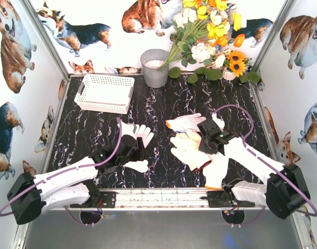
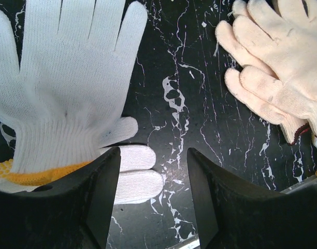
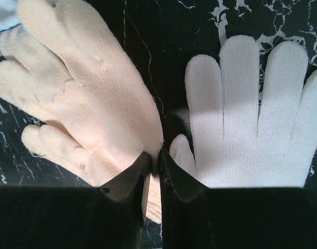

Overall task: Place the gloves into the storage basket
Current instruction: Pick up the glove from the center of the board, then place the glove at the center of the board.

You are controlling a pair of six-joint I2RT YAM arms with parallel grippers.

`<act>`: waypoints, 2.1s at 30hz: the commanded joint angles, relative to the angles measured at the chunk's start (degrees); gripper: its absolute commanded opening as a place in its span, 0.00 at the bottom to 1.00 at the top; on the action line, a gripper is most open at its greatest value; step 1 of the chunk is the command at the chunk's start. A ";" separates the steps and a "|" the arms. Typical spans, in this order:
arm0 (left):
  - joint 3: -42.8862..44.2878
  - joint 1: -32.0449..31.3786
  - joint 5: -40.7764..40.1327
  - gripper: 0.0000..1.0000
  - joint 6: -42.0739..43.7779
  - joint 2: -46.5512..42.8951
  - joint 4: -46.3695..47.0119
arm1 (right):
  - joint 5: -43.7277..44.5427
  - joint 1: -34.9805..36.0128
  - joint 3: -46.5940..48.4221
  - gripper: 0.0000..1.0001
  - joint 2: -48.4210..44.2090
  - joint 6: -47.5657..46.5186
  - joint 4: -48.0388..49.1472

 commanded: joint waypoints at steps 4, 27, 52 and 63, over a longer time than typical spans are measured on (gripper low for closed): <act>1.70 -0.28 -1.16 0.49 0.84 -1.48 -1.18 | 2.67 -0.30 3.51 0.13 -5.98 -3.05 -2.85; 6.84 2.92 -5.31 0.59 5.97 -10.01 -8.83 | -12.42 21.80 9.95 0.11 -2.24 11.25 22.50; -1.04 0.48 16.41 0.55 0.77 10.39 15.97 | -12.11 30.11 -8.00 0.11 12.54 23.34 35.28; -4.86 0.13 15.79 0.48 -1.94 16.78 22.97 | -8.68 31.46 -8.86 0.16 12.90 24.46 37.64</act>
